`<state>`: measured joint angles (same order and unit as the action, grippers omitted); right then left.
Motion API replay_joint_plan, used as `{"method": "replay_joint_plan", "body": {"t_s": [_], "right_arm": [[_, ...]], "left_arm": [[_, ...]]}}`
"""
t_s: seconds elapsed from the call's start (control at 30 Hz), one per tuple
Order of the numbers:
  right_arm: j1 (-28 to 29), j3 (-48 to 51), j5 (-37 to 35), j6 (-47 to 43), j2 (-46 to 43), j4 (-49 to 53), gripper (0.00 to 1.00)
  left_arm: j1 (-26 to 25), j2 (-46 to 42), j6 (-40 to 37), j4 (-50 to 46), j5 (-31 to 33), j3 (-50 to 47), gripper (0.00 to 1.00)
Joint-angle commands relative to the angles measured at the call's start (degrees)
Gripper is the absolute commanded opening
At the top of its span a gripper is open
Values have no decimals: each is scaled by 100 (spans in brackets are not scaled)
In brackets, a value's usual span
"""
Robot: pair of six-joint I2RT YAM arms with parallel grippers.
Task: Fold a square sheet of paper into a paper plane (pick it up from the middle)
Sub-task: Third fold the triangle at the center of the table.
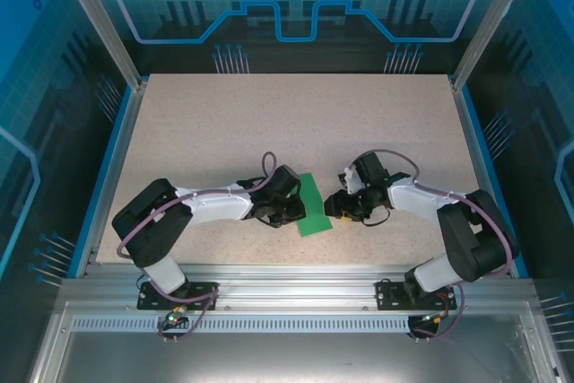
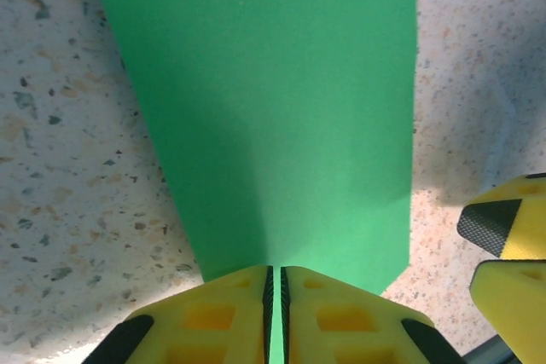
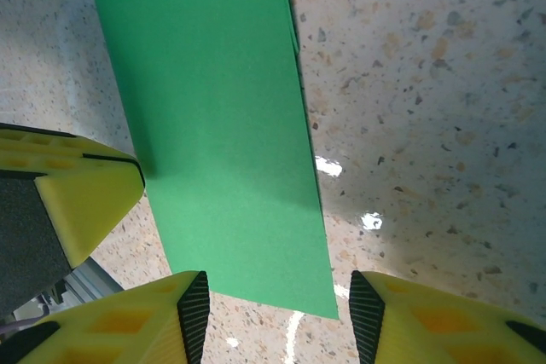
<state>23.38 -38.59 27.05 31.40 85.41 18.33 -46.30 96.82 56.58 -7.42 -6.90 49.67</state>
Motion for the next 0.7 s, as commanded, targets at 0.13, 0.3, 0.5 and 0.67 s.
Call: {"method": "replay_joint_plan", "body": {"t_s": [0.13, 0.3, 0.5, 0.67], "right_arm": [[140, -86, -15, -54, 182, -57, 50], [185, -174, -6, -62, 291, -60, 51], [277, -307, 46, -55, 440, -118, 51], [288, -427, -200, -80, 415, -27, 50]], "left_arm": [[-20, 230, -112, -277, 194, 23, 14], [-26, 233, -147, -304, 222, -36, 14], [-20, 134, -205, -264, 196, -75, 14], [-21, -61, -290, -165, 187, -132, 16]]}}
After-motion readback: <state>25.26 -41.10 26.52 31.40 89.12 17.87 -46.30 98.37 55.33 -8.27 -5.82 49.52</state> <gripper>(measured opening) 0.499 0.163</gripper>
